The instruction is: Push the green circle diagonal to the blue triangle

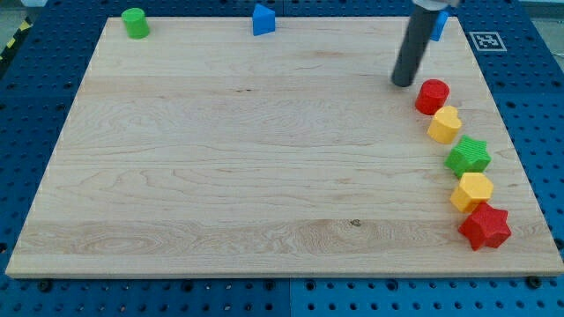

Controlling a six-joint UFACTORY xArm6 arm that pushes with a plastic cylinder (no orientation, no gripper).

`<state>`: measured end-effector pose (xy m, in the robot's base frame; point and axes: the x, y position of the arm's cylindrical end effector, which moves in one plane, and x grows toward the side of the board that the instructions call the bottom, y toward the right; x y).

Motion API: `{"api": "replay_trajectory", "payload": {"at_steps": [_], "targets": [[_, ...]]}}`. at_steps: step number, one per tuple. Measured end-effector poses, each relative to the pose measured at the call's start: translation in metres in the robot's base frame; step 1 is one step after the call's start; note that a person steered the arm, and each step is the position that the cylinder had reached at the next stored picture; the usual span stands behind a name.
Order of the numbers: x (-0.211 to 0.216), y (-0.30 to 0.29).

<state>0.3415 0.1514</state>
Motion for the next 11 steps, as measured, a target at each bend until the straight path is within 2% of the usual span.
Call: {"api": "replay_trajectory", "payload": {"at_steps": [2,3,4,5,7,8,9,11], "targets": [[0.000,-0.243],[-0.021,-0.371],[-0.071,-0.456],[-0.076,-0.456],[-0.140,-0.456],[-0.140,-0.455],[-0.140,-0.429],[-0.133,-0.354]]}}
